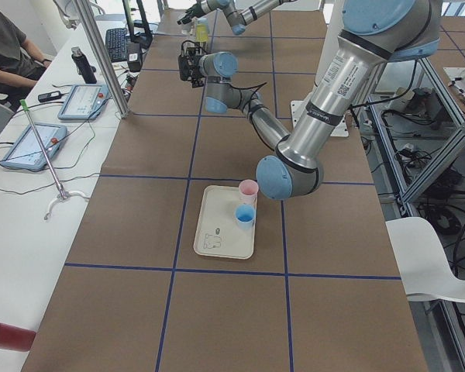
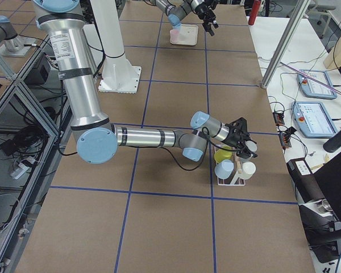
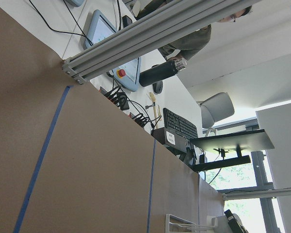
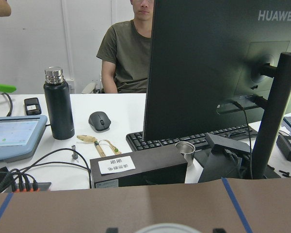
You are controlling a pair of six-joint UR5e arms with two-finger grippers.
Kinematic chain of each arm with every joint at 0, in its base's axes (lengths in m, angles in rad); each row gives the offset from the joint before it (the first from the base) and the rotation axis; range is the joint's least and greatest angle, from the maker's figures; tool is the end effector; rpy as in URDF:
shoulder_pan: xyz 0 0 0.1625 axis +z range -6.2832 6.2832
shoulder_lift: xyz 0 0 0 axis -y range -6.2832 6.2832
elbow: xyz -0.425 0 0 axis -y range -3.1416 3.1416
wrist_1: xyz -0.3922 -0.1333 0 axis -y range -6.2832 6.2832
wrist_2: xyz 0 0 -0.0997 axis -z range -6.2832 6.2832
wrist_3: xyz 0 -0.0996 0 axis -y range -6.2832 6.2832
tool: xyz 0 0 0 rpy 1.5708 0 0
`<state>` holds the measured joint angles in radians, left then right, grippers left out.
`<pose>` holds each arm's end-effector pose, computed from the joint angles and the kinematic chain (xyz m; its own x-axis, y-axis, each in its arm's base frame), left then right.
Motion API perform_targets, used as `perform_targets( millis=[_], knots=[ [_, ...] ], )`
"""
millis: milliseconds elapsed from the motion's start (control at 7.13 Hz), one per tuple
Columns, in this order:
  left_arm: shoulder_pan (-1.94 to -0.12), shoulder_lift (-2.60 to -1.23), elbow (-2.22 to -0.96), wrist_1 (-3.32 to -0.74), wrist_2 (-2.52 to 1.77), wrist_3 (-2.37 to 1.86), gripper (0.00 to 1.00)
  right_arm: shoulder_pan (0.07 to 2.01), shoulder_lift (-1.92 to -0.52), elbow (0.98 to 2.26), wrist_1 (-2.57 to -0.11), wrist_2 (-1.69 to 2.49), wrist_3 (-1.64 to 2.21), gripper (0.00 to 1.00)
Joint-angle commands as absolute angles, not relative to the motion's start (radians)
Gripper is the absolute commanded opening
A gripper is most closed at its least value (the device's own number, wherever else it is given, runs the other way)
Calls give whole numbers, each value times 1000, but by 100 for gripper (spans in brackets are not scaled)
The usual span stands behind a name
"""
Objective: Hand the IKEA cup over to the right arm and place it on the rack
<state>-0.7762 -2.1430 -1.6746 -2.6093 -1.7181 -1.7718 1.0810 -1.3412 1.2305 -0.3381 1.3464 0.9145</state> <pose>0.3588 -0.5186 0.1616 -0.2178 -0.0629 -0.9740 0.5571 0.8114 -0.1770 -0.1532 -0.6178 0.5720 0.7442 0.1314 0.6549 -0.6318 0.4568 0.6263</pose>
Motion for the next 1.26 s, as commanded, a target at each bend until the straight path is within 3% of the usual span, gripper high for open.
perform_targets(
  millis=[0,561,1122],
  knots=[
    [-776,-2143,-1675,-2609,-1720,-1772,100,1091,-1338,1233,-334,1348,913,99],
    [-776,-2144,-1675,-2609,-1720,-1772,100,1146,-1338,1244,-330,1400,896,100],
    [-837,-2143,-1683,-2585,-1822,-1703,100,1220,-1327,1415,-379,1584,1062,100]
  ],
)
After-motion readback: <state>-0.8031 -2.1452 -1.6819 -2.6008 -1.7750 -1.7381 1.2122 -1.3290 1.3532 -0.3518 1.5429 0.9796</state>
